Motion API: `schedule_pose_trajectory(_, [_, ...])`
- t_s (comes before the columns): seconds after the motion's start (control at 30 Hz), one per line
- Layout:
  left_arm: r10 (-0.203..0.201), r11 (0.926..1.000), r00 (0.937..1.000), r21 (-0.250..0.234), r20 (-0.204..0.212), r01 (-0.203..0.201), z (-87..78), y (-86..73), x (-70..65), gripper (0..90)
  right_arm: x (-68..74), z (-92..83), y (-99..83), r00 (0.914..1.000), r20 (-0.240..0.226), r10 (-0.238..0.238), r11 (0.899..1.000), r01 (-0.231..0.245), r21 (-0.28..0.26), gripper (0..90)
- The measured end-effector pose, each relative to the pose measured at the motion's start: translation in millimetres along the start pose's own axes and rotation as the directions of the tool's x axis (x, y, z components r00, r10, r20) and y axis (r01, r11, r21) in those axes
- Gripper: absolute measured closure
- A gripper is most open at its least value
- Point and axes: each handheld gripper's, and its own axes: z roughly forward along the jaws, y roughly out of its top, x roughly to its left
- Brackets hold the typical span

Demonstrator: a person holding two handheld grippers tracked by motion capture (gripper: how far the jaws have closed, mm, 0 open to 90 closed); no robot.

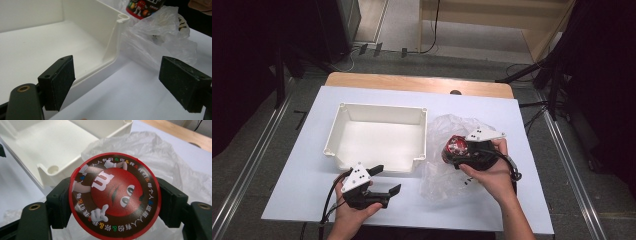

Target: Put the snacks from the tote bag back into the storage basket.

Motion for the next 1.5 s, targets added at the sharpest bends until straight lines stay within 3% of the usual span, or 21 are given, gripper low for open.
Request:
schedule_pose_trajectory(0.57, [-0.011, 0.9998, 0.9968, -0.02, -0.079, 0.009, -26.1, 0.4, 28.9, 10.0, 9.7, -9.6, 27.0, 0.9996, -0.022, -0.017, 0.999, 0.016, -0.05, 26.4])
schedule_pose_trajectory(0.77, [-0.012, 0.9997, 0.9974, -0.024, -0.071, 0.011, -28.6, 0.0, 32.6, 6.8, 16.4, -5.2, 33.9, 0.9989, -0.04, -0.024, 0.998, 0.022, -0.054, 26.4])
schedule_pose_trajectory(0.93, [0.007, 0.9998, 0.9951, -0.02, -0.098, -0.009, -32.3, 0.6, 35.7, 4.2, 21.5, -0.8, 38.9, 0.9982, -0.05, -0.032, 0.998, 0.029, -0.056, 26.4])
schedule_pose_trajectory(1.5, [-0.017, 0.999, 0.9946, -0.042, -0.102, 0.013, -41.0, -0.9, 44.3, 3.2, 32.0, 11.6, 49.0, 0.9957, -0.076, -0.054, 0.997, 0.05, -0.054, 26.5])
